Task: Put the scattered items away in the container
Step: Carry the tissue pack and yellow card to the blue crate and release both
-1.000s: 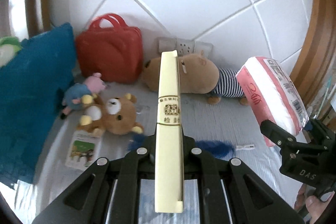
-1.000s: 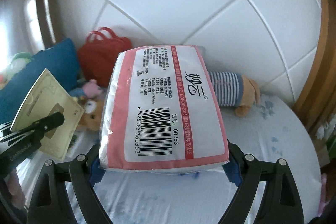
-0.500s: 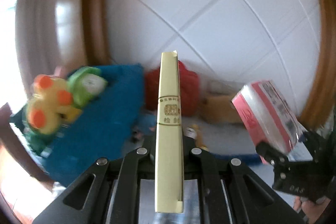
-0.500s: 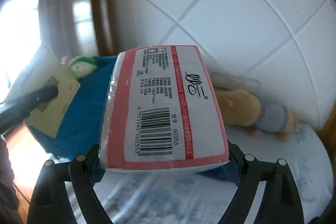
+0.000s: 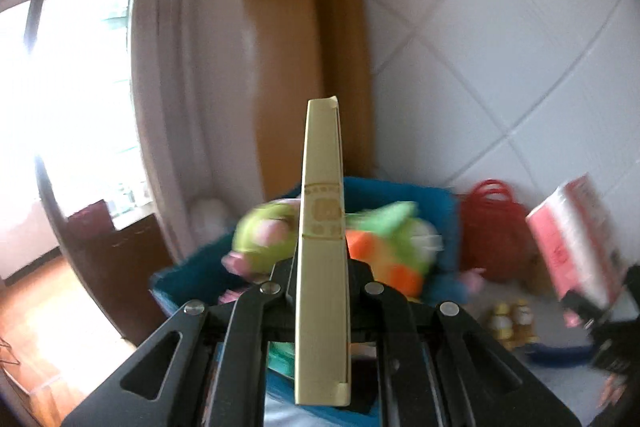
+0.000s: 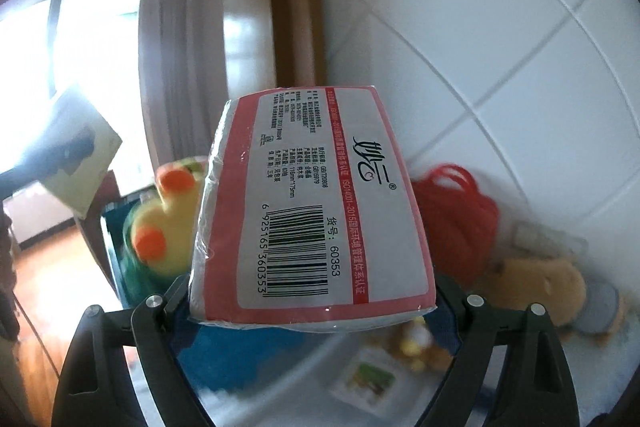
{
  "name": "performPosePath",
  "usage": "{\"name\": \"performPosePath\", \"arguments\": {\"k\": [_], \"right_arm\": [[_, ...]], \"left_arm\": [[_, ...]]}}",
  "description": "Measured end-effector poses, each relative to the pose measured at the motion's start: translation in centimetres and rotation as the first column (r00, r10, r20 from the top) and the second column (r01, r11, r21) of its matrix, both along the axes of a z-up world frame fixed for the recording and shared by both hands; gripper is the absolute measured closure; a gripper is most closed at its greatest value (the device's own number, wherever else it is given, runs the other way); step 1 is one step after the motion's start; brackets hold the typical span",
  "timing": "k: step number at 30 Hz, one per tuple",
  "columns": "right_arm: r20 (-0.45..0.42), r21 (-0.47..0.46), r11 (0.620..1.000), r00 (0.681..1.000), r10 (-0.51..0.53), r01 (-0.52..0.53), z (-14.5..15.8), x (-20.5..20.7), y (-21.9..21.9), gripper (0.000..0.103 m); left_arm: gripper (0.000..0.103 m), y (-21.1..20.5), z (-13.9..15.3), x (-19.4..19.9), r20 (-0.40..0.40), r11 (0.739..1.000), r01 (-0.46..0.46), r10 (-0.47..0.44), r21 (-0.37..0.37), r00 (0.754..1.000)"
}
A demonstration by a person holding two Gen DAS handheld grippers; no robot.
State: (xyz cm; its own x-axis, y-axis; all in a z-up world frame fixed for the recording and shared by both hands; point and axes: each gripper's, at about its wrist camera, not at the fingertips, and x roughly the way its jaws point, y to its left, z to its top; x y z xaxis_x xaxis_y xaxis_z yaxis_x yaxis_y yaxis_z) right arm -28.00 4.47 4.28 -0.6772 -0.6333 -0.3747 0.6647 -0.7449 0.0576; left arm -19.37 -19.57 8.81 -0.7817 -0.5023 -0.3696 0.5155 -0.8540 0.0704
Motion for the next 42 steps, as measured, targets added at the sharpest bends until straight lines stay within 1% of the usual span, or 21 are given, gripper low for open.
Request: {"name": "performPosePath", "arguments": {"k": [4,7,9,11,14,19,20,21,22,23,24,25,26,29,30,31,33,34,37,42], "right_arm": [[0.002,0.003,1.000,1.000,0.006,-0.006,0.8,-2.4,-7.7,0.013],[0.013,0.013,1.000,1.000,0.013,-0.013,1.4,-3.8,-13.2,0.013],[0.012,0.041,0.999,1.000,0.009,-0.009,1.4,-4.7,-16.2,0.013],[0.011,0.066,0.998,1.000,0.004,-0.004,1.4,-5.6,-19.1,0.013],[0.014,0.097,0.995,1.000,-0.011,0.010,1.1,-7.0,-22.2,0.013],[0.075,0.153,0.988,0.997,-0.012,0.000,-0.6,-9.5,-26.2,0.012],[0.082,0.156,0.988,0.997,-0.005,-0.008,-0.6,-9.8,-26.0,0.009],[0.085,0.159,0.987,0.996,-0.003,-0.011,-0.7,-10.1,-26.0,0.007],[0.083,0.161,0.987,0.997,-0.009,-0.004,-0.8,-10.2,-26.1,0.005],[0.079,0.162,0.987,0.997,-0.017,0.004,-1.0,-10.3,-26.1,0.000],[0.075,0.162,0.987,0.997,-0.024,0.011,-1.0,-10.3,-26.1,0.000],[0.073,0.161,0.987,0.997,-0.028,0.016,-1.0,-10.3,-26.0,0.000],[0.071,0.160,0.987,0.997,-0.032,0.021,-1.0,-10.3,-25.9,0.000],[0.062,0.151,0.988,0.997,-0.047,0.037,-1.0,-10.2,-25.2,0.000],[0.059,0.141,0.989,0.997,-0.048,0.039,-1.1,-9.9,-24.9,0.000],[0.055,0.130,0.991,0.997,-0.048,0.040,-1.0,-9.6,-24.4,0.000],[0.042,0.103,0.994,0.998,-0.041,0.037,-0.4,-8.8,-23.1,0.000],[0.036,0.092,0.995,0.999,-0.039,0.036,-0.2,-8.4,-22.5,0.000],[0.024,0.079,0.996,0.999,-0.048,0.046,0.6,-7.2,-20.4,0.000],[0.007,0.056,0.997,0.998,-0.059,0.059,0.5,-4.5,-16.9,0.000]], "left_arm": [[0.092,-8.6,-1.4,-1.1,0.065,0.999,-0.027,0.025,0.027,0.998],[0.092,-14.8,-4.0,-3.0,0.135,0.997,-0.046,0.038,0.055,0.990],[0.092,-17.6,-5.9,-4.0,0.171,0.995,-0.051,0.037,0.080,0.985],[0.092,-19.8,-7.9,-5.2,0.205,0.993,-0.036,0.013,0.110,0.979],[0.092,-21.4,-10.3,-6.9,0.245,0.990,-0.005,-0.030,0.140,0.969],[0.092,-21.6,-12.6,-9.0,0.280,0.983,0.048,-0.097,0.176,0.955],[0.090,-22.0,-13.0,-9.2,0.283,0.983,0.050,-0.100,0.179,0.954],[0.084,-22.2,-13.4,-9.5,0.286,0.982,0.053,-0.104,0.182,0.953],[0.074,-22.2,-13.5,-9.6,0.284,0.981,0.052,-0.105,0.186,0.953],[0.067,-22.2,-13.5,-9.5,0.283,0.983,0.042,-0.093,0.180,0.955],[0.051,-22.2,-13.6,-9.5,0.281,0.984,0.033,-0.081,0.174,0.956],[0.039,-22.1,-13.6,-9.4,0.275,0.985,0.026,-0.073,0.169,0.959],[0.038,-22.0,-13.5,-9.3,0.270,0.986,0.021,-0.066,0.166,0.961],[0.038,-21.7,-13.4,-8.9,0.263,0.985,0.021,-0.067,0.173,0.962],[0.036,-21.5,-13.3,-8.6,0.262,0.985,0.019,-0.063,0.171,0.963],[0.029,-21.3,-13.1,-8.2,0.259,0.986,0.016,-0.060,0.168,0.964],[0.022,-20.7,-12.6,-7.2,0.235,0.986,0.023,-0.062,0.165,0.970],[0.020,-20.1,-12.3,-6.6,0.222,0.986,0.030,-0.066,0.164,0.973],[0.020,-18.1,-11.3,-4.8,0.186,0.985,0.055,-0.085,0.161,0.979],[0.020,-14.4,-10.0,-2.8,0.143,0.982,0.106,-0.129,0.159,0.981]]}}
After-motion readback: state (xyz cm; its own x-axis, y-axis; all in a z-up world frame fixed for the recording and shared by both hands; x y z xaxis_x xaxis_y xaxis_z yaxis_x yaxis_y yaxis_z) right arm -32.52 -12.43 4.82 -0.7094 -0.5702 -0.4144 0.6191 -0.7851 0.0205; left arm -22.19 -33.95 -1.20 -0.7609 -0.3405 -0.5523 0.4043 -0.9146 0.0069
